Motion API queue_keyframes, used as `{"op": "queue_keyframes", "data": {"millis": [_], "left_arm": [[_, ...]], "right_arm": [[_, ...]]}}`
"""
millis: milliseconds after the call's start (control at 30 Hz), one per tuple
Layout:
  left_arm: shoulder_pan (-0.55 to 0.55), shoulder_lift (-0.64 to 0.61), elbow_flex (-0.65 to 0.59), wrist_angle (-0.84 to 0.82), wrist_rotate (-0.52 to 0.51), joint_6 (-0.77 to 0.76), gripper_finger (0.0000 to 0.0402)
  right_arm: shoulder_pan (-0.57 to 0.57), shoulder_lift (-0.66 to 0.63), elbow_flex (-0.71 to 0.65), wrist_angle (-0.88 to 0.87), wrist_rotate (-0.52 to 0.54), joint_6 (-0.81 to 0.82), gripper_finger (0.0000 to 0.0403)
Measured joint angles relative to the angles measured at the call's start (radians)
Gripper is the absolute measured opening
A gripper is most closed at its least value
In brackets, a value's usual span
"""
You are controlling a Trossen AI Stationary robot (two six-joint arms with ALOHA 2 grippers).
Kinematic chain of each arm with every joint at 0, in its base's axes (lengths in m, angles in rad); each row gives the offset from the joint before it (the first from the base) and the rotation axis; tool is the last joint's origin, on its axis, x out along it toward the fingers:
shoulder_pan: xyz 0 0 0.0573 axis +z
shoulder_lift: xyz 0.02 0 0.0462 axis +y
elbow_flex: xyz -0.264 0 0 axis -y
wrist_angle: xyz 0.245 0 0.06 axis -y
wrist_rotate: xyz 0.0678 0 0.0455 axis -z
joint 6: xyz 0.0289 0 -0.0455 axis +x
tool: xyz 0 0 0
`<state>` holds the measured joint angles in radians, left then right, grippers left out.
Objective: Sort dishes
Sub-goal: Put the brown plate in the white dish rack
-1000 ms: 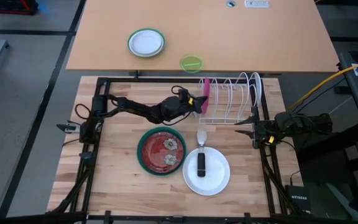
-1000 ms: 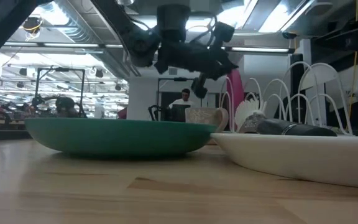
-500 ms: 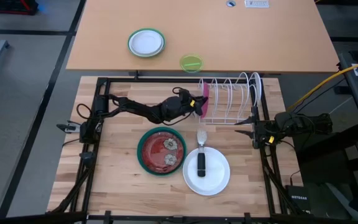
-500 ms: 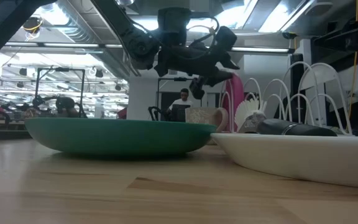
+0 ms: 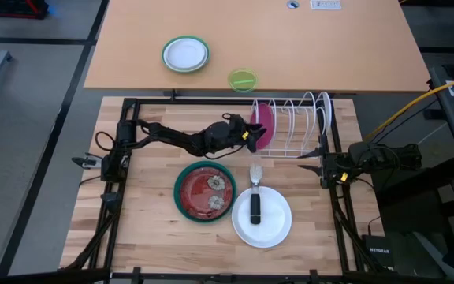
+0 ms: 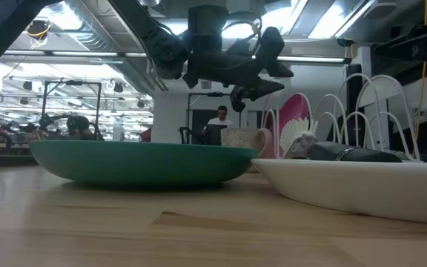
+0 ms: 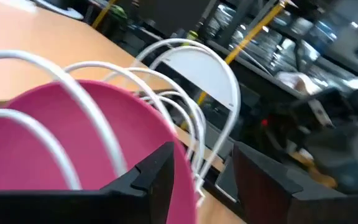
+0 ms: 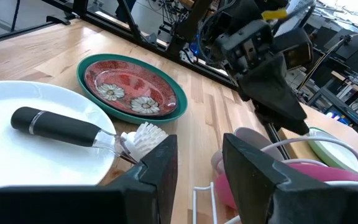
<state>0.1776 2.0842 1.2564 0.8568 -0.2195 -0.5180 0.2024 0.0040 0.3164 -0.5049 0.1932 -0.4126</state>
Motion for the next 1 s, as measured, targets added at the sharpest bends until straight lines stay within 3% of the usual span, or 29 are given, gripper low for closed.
{"op": "queue_keyframes", "data": {"millis": [100, 233, 333, 433, 567, 700, 867, 1000], "left_arm": [[-0.001, -0.025, 0.0, -0.045, 0.106, 0.028, 0.0153], [-0.003, -0.084, 0.0, -0.164, 0.358, 0.03, 0.0153], [-0.016, -0.136, 0.0, -0.305, 0.557, 0.059, 0.0153], [-0.041, -0.201, 0.0, -0.506, 0.653, 0.109, 0.0153], [-0.081, -0.308, 0.0, -0.863, 0.62, 0.206, 0.0153], [-0.125, -0.415, 0.0, -1.235, 0.429, 0.238, 0.0153], [-0.186, -0.491, 0.0, -1.643, 0.202, 0.167, 0.0153], [-0.226, -0.493, -0.015, -1.821, 0.137, 0.084, 0.0153]], "right_arm": [[0.0, 0.0, 0.0, -0.001, -0.001, 0.0, 0.0131], [0.0, 0.0, 0.0, -0.001, -0.002, 0.0, 0.0131], [0.0, 0.0, 0.0, -0.001, -0.002, 0.0, 0.0131], [0.0, 0.0, 0.0, 0.0, -0.002, 0.0, 0.0131], [0.0, 0.0, 0.0, 0.0, -0.002, 0.0, 0.0131], [0.0, 0.0, 0.0, 0.002, -0.003, 0.0, 0.0131], [0.0, 0.0, 0.0, 0.01, -0.003, 0.0, 0.0131], [0.0, 0.001, 0.0, 0.028, -0.003, 0.0, 0.0131]]}}
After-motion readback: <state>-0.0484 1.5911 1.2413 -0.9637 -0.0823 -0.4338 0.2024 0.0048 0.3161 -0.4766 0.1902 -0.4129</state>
